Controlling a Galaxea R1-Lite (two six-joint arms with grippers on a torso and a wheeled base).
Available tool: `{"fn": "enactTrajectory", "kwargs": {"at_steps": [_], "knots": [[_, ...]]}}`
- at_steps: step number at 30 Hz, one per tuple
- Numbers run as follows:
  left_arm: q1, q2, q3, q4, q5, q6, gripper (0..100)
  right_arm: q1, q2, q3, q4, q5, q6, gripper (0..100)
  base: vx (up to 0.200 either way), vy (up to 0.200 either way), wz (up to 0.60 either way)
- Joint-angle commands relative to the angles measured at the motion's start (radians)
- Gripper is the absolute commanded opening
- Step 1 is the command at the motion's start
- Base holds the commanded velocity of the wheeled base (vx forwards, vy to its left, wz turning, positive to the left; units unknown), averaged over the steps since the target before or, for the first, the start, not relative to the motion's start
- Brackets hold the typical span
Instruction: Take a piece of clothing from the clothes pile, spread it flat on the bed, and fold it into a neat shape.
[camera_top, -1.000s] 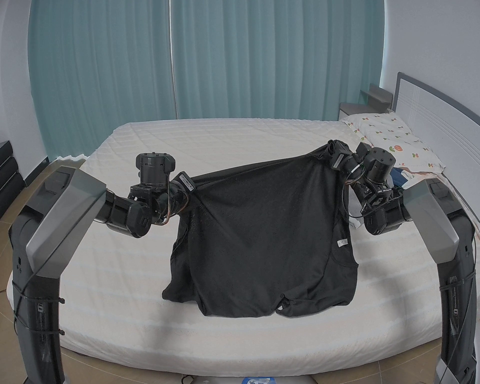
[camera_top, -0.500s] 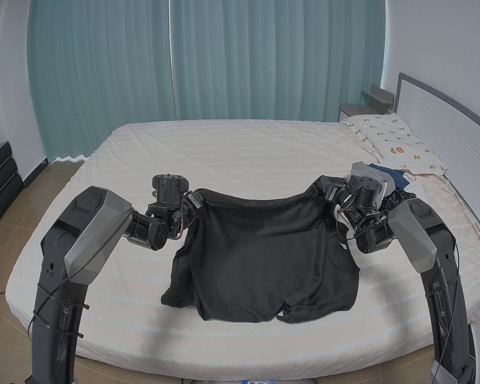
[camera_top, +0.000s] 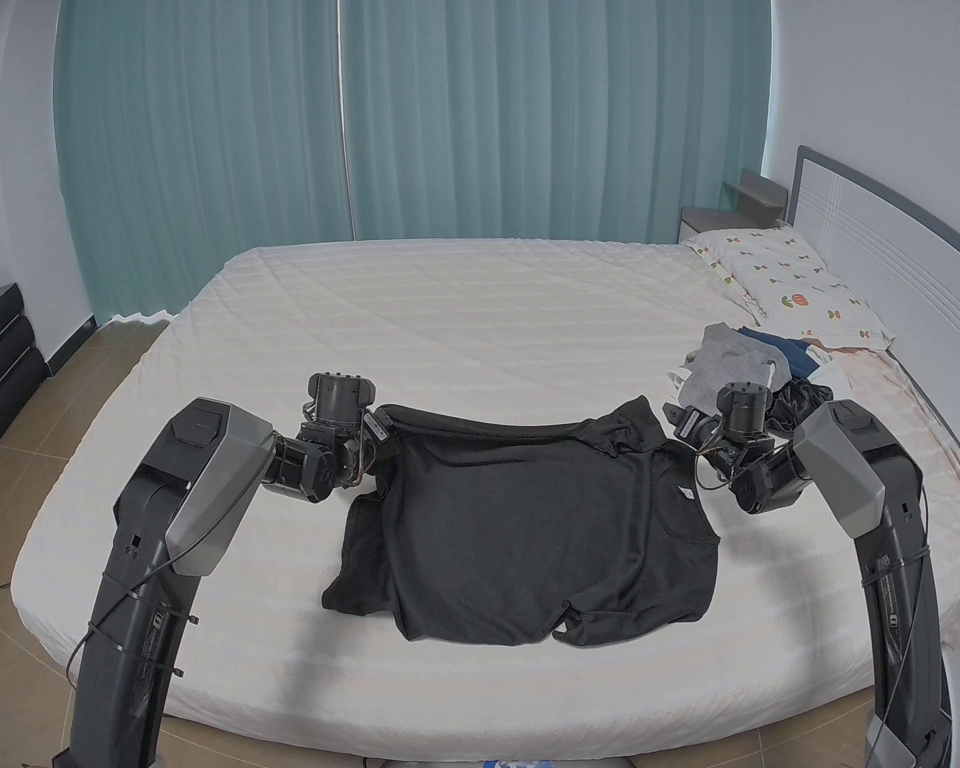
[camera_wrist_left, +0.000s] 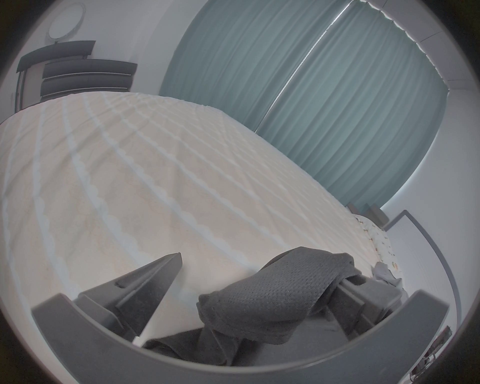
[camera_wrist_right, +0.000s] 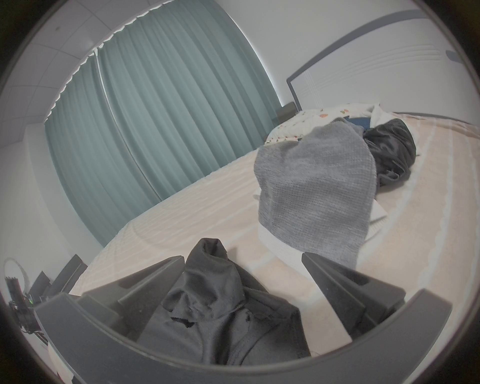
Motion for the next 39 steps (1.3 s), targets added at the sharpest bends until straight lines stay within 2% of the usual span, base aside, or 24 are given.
{"fn": "enactTrajectory", "kwargs": {"at_steps": [1, 2, 3, 6, 9, 12, 16, 18, 21, 22, 25, 27, 32, 33, 34, 36, 39], "knots": [[0.035, -0.043, 0.021, 0.105, -0.014, -0.044, 100, -0.041, -0.106, 0.143, -0.011, 0.028, 0.024, 100, 0.0, 0.0, 0.0], [0.037, -0.047, 0.022, 0.109, -0.016, -0.046, 100, -0.041, -0.109, 0.149, -0.013, 0.03, 0.024, 100, 0.0, 0.0, 0.0], [0.054, -0.089, 0.033, 0.135, -0.051, -0.069, 100, -0.05, -0.163, 0.218, -0.022, 0.076, 0.042, 100, 0.0, 0.0, 0.0], [0.08, -0.139, 0.036, 0.149, -0.123, -0.11, 100, -0.052, -0.261, 0.353, -0.022, 0.148, 0.077, 100, 0.0, 0.0, 0.0], [0.095, -0.162, 0.039, 0.155, -0.149, -0.13, 100, -0.047, -0.315, 0.442, -0.019, 0.165, 0.083, 100, 0.0, 0.0, 0.0], [0.133, -0.19, 0.039, 0.161, -0.183, -0.187, 100, -0.039, -0.408, 0.634, -0.045, 0.192, 0.086, 100, 0.0, 0.0, 0.0], [0.153, -0.19, 0.045, 0.174, -0.28, -0.225, 100, -0.035, -0.476, 0.812, -0.119, 0.274, 0.122, 100, 0.0, 0.0, 0.0], [0.153, -0.185, 0.045, 0.218, -0.353, -0.233, 100, -0.029, -0.493, 0.881, -0.16, 0.329, 0.14, 100, 0.0, 0.0, 0.0], [0.141, -0.185, 0.035, 0.278, -0.396, -0.248, 100, -0.026, -0.494, 0.935, -0.197, 0.344, 0.143, 100, 0.0, 0.0, 0.0], [0.132, -0.191, 0.035, 0.293, -0.409, -0.282, 100, -0.021, -0.496, 0.959, -0.221, 0.343, 0.145, 100, 0.0, 0.0, 0.0], [0.123, -0.211, 0.064, 0.298, -0.409, -0.285, 100, -0.01, -0.499, 1.005, -0.249, 0.34, 0.145, 100, 0.0, 0.0, 0.0], [0.121, -0.233, 0.108, 0.289, -0.412, -0.282, 100, 0.002, -0.506, 1.03, -0.26, 0.338, 0.146, 100, 0.0, 0.0, 0.0], [0.115, -0.354, 0.361, 0.226, -0.455, -0.202, 100, 0.03, -0.528, 1.107, -0.266, 0.32, 0.174, 100, 0.0, 0.0, 0.0], [0.115, -0.354, 0.361, 0.226, -0.455, -0.202, 100, 0.03, -0.528, 1.107, -0.266, 0.32, 0.174, 100, 0.0, 0.0, 0.0], [0.106, -0.397, 0.486, 0.144, -0.462, -0.196, 100, 0.023, -0.517, 1.127, -0.272, 0.32, 0.18, 100, 0.0, 0.0, 0.0], [0.098, -0.424, 0.572, 0.081, -0.462, -0.196, 100, 0.013, -0.51, 1.137, -0.281, 0.332, 0.182, 100, 0.0, 0.0, 0.0], [0.046, -0.457, 0.808, -0.116, -0.448, -0.202, 100, -0.019, -0.456, 1.15, -0.295, 0.341, 0.163, 100, 0.0, 0.0, 0.0]]}}
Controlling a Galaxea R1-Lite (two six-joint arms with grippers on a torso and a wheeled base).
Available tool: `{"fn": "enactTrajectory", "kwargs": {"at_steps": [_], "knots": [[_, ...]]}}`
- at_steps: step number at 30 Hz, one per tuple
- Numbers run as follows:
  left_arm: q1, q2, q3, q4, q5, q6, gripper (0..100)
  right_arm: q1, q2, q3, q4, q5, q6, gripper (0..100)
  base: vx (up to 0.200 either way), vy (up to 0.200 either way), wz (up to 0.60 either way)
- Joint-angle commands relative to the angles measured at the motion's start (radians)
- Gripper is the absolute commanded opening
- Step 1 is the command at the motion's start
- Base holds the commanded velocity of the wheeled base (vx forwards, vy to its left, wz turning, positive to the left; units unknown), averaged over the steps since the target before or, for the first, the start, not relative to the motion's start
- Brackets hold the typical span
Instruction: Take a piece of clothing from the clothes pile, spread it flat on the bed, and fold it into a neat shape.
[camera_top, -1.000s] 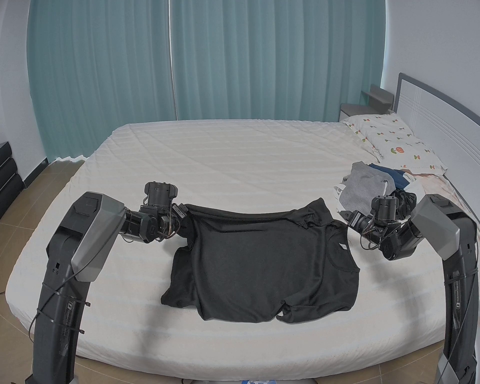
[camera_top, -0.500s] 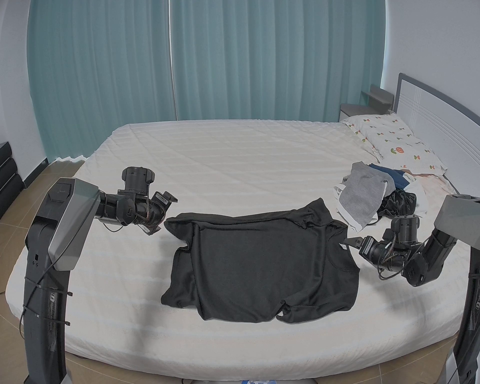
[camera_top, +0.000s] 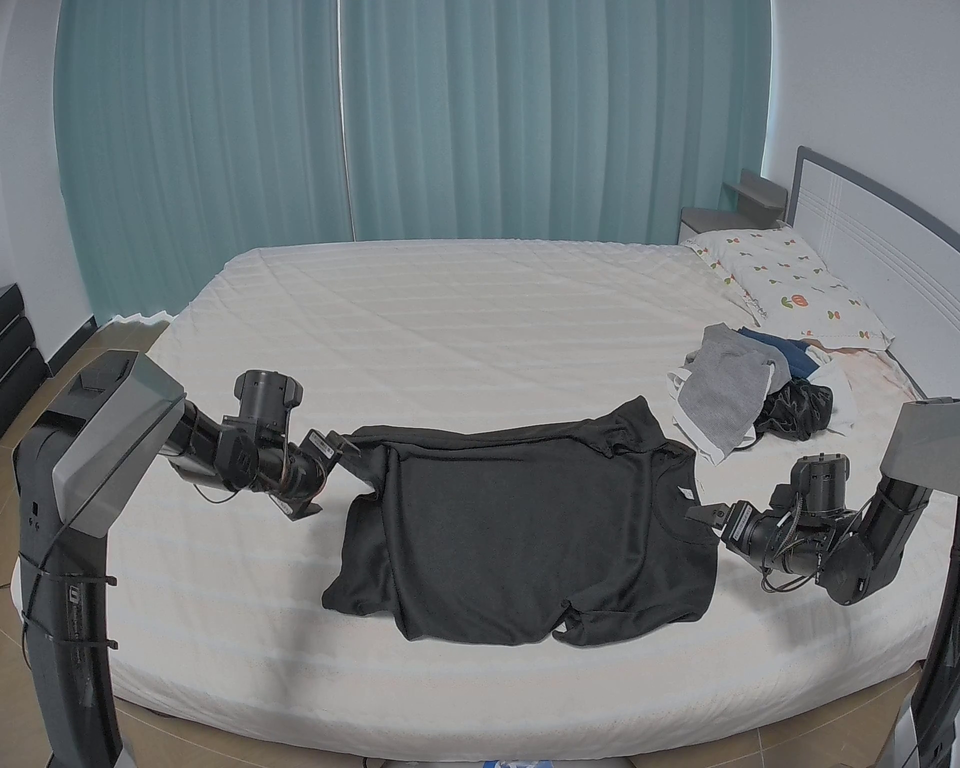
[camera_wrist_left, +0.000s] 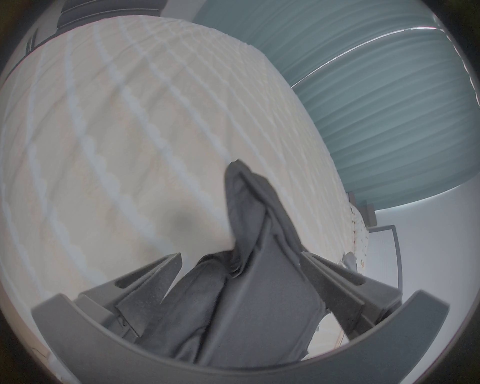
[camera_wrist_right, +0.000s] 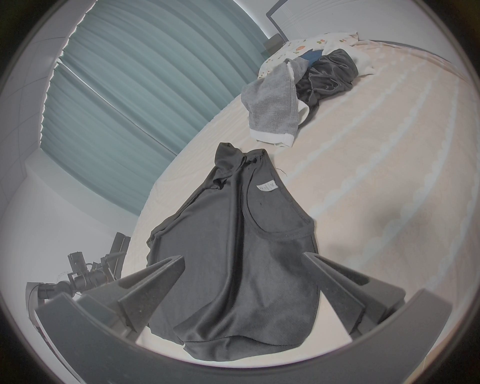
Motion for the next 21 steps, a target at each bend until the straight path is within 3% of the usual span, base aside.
{"fn": "enactTrajectory", "kwargs": {"at_steps": [1, 7, 12, 21], "knots": [[-0.079, -0.16, 0.442, -0.324, -0.005, 0.013, 100, -0.033, 0.055, 0.065, -0.034, 0.012, -0.002, 100, 0.0, 0.0, 0.0], [-0.125, -0.19, 0.67, -0.611, 0.001, -0.03, 100, -0.04, 0.096, 0.096, -0.04, 0.011, -0.005, 100, 0.0, 0.0, 0.0], [-0.108, -0.195, 0.738, -0.643, 0.001, -0.027, 100, -0.053, 0.129, 0.087, -0.04, 0.011, -0.019, 100, 0.0, 0.0, 0.0], [-0.098, -0.158, 0.713, -0.646, -0.002, -0.029, 100, -0.049, 0.165, 0.044, -0.042, 0.006, -0.02, 100, 0.0, 0.0, 0.0]]}}
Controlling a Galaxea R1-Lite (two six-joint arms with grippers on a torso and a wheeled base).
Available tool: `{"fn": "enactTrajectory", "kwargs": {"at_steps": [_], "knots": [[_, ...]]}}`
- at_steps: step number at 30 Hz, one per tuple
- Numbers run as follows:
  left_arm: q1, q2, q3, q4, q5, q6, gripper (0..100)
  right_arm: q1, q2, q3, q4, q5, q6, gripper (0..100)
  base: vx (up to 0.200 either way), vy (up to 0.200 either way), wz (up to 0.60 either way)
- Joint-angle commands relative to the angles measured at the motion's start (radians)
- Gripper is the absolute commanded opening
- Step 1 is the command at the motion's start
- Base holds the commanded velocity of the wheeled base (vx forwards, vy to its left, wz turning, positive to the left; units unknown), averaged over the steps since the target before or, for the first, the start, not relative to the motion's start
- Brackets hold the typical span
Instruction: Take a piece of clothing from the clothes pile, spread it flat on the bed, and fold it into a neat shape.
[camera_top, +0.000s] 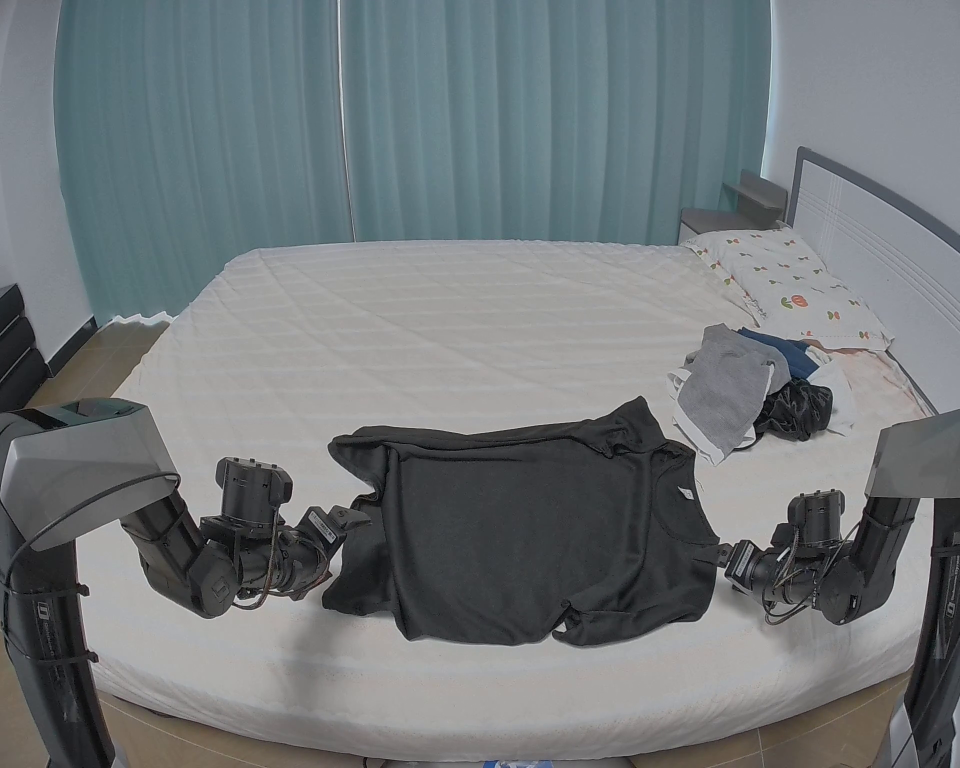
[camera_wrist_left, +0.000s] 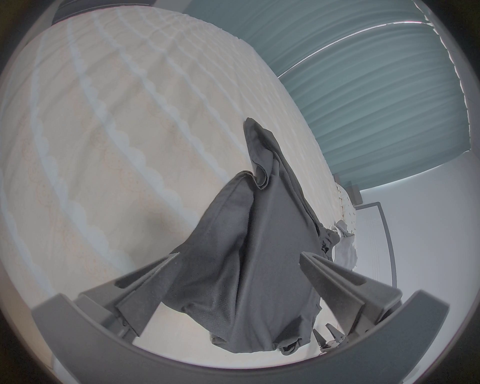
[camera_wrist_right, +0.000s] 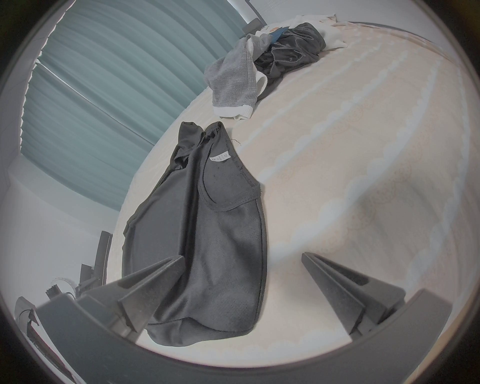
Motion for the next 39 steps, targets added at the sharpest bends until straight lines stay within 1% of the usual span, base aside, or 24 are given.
{"fn": "enactTrajectory", "kwargs": {"at_steps": [1, 6, 7, 10, 14, 17, 18, 22, 24, 27, 29, 30, 32, 36, 39], "knots": [[-0.002, 0.008, -0.004, -0.003, 0.002, -0.002, 100, 0.009, 0.05, -0.041, -0.001, -0.004, -0.001, 100, 0.0, 0.0, 0.0], [-0.002, 0.012, -0.009, -0.003, 0.008, 0.0, 100, 0.04, 0.075, -0.07, 0.0, -0.035, -0.019, 100, 0.0, 0.0, 0.0], [-0.004, 0.017, -0.01, -0.003, 0.011, 0.0, 100, 0.04, 0.081, -0.077, 0.0, -0.042, -0.024, 0, 0.0, 0.0, 0.0], [-0.005, 0.024, -0.016, -0.009, 0.034, 0.0, 100, 0.04, 0.098, -0.106, -0.001, -0.056, -0.027, 0, 0.0, 0.0, 0.0], [-0.01, 0.031, -0.006, -0.037, 0.039, 0.001, 100, 0.029, 0.093, -0.112, -0.007, -0.062, -0.021, 0, 0.0, 0.0, 0.0], [-0.013, 0.032, -0.002, -0.041, 0.039, 0.008, 100, 0.008, 0.091, -0.112, -0.069, -0.062, -0.015, 0, 0.0, 0.0, 0.0], [-0.013, 0.037, 0.001, -0.041, 0.039, 0.02, 100, -0.009, 0.095, -0.11, -0.125, -0.064, -0.015, 0, 0.0, 0.0, 0.0], [-0.021, 0.046, 0.01, -0.038, 0.043, 0.066, 100, -0.051, 0.101, -0.112, -0.193, -0.074, -0.015, 0, 0.0, 0.0, 0.0], [-0.032, 0.055, 0.022, -0.043, 0.065, 0.09, 100, -0.069, 0.102, -0.118, -0.199, -0.082, -0.015, 0, 0.0, 0.0, 0.0], [-0.059, 0.084, 0.022, -0.046, 0.127, 0.127, 100, -0.098, 0.104, -0.15, -0.207, -0.084, 0.01, 0, 0.0, 0.0, 0.0], [-0.064, 0.092, 0.024, -0.046, 0.143, 0.144, 100, -0.104, 0.108, -0.156, -0.247, -0.084, 0.039, 0, 0.0, 0.0, 0.0], [-0.064, 0.092, 0.024, -0.046, 0.143, 0.144, 100, -0.104, 0.108, -0.156, -0.247, -0.084, 0.039, 0, 0.0, 0.0, 0.0], [-0.067, 0.089, 0.036, -0.043, 0.143, 0.163, 100, -0.106, 0.133, -0.153, -0.311, -0.085, 0.056, 0, 0.0, 0.0, 0.0], [-0.068, 0.083, 0.054, -0.035, 0.143, 0.196, 100, -0.112, 0.147, -0.156, -0.322, -0.088, 0.053, 0, 0.0, 0.0, 0.0], [-0.088, 0.083, 0.065, -0.032, 0.144, 0.219, 100, -0.12, 0.15, -0.167, -0.322, -0.088, 0.053, 0, 0.0, 0.0, 0.0]]}}
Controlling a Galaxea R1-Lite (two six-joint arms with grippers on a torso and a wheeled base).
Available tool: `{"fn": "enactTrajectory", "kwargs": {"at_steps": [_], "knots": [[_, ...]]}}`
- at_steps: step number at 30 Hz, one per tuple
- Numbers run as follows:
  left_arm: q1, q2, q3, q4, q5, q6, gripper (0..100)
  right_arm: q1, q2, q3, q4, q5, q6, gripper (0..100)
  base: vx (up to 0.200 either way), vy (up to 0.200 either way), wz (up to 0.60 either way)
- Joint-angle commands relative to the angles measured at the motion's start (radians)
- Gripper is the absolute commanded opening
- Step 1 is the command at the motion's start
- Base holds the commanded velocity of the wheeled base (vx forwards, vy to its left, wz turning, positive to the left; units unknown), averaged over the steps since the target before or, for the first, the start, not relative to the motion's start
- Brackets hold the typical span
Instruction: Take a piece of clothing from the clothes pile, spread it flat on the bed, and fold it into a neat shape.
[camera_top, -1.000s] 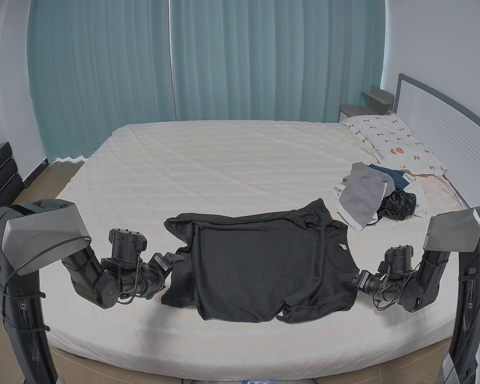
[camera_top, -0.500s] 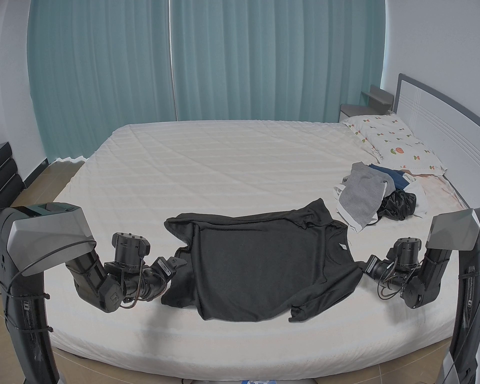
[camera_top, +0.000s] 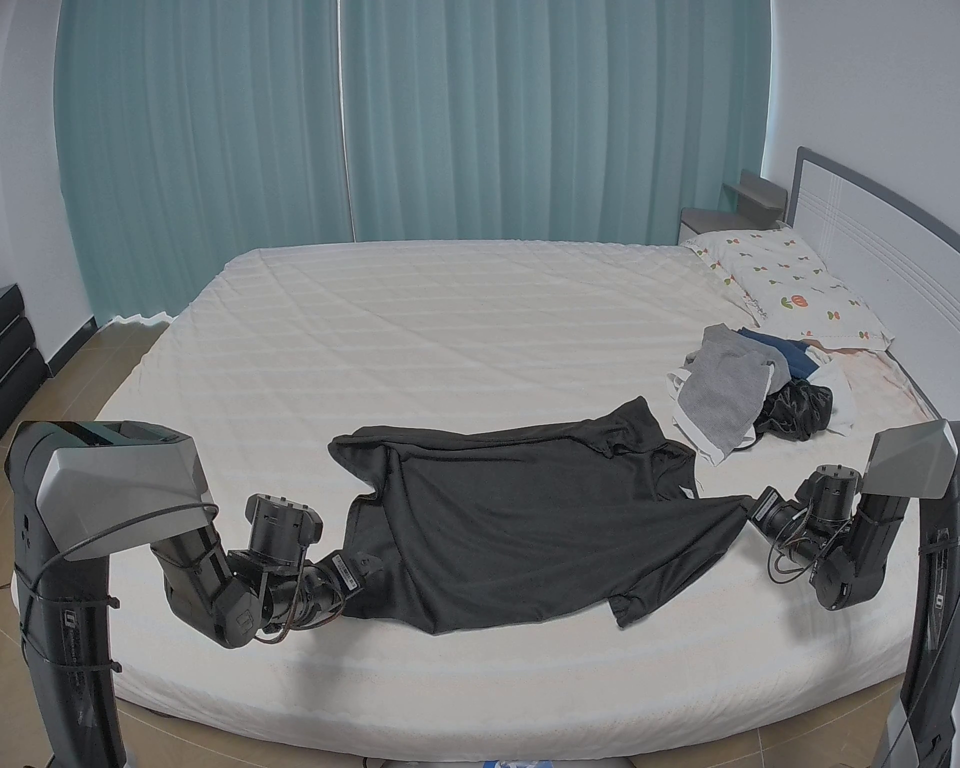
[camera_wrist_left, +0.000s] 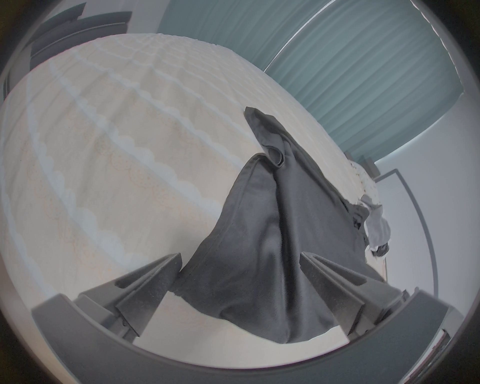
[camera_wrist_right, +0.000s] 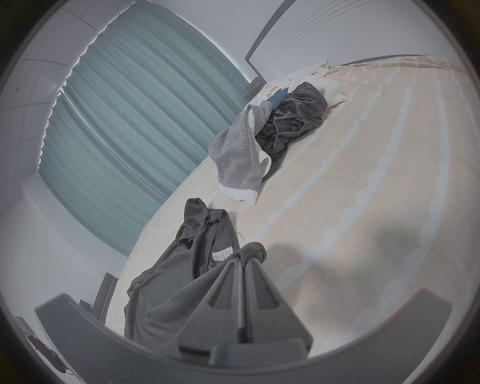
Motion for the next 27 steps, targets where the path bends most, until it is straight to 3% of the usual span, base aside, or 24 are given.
{"fn": "enactTrajectory", "kwargs": {"at_steps": [1, 11, 24, 25, 27], "knots": [[-0.025, 0.004, 0.023, 0.003, 0.003, 0.016, 100, -0.013, 0.017, -0.011, 0.0, 0.002, -0.001, 0, 0.0, 0.0, 0.0], [-0.036, -0.031, 0.012, 0.135, 0.081, 0.085, 100, -0.014, 0.025, -0.01, -0.001, 0.0, -0.002, 0, 0.0, 0.0, 0.0], [-0.049, 0.02, -0.048, 0.125, 0.084, 0.082, 100, -0.007, 0.031, -0.008, -0.003, 0.0, -0.001, 0, 0.0, 0.0, 0.0], [-0.049, 0.02, -0.048, 0.125, 0.084, 0.082, 0, -0.007, 0.031, -0.008, -0.003, 0.0, -0.001, 0, 0.0, 0.0, 0.0], [-0.051, 0.023, -0.052, 0.124, 0.087, 0.082, 0, -0.007, 0.031, -0.008, -0.004, 0.0, -0.001, 0, 0.0, 0.0, 0.0]]}}
